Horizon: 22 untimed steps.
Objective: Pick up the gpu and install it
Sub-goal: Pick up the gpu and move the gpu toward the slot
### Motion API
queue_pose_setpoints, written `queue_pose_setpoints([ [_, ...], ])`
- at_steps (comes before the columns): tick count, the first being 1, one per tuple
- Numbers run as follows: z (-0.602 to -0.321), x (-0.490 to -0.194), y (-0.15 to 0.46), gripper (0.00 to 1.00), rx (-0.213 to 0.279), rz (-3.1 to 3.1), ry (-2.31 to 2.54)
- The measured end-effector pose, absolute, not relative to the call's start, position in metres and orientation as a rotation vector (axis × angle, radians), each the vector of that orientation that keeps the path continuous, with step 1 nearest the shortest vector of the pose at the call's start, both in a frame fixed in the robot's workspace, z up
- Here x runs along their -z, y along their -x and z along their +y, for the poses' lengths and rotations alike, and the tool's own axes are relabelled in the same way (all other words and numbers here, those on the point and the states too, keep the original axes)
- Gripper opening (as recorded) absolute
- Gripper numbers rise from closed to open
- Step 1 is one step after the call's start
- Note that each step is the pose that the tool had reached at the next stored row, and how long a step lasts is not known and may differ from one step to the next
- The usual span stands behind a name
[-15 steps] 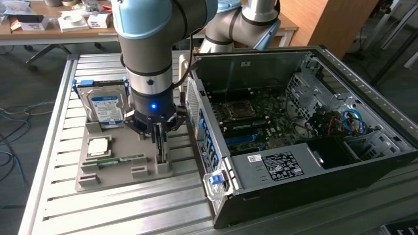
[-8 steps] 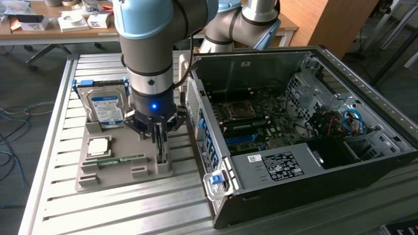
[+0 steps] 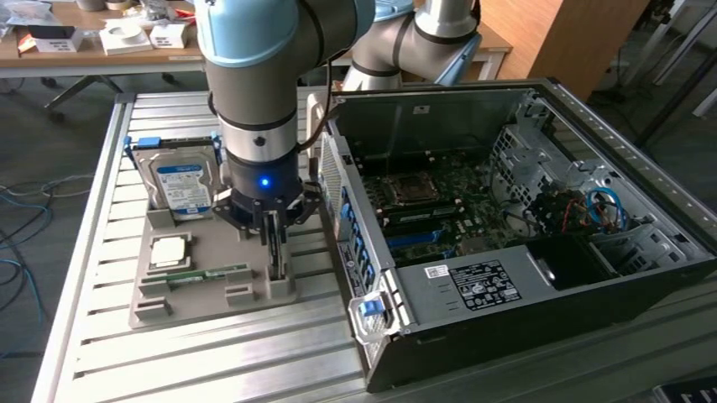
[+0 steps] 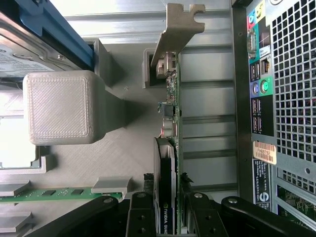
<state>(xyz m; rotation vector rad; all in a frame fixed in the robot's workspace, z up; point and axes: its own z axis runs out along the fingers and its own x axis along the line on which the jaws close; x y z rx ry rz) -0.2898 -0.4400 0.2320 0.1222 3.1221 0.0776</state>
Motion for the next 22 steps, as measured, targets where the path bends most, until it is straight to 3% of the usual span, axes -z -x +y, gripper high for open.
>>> queue_pose_setpoints([
  [7,-0.44,-0.2319,0.2898,0.33,-0.078,3.122,-0.122],
  [9,-0.44,-0.232,0.2898,0.26,-0.077,3.122,-0.122],
  [22,-0.44,-0.232,0.2899,0.26,-0.078,3.123,-0.108],
])
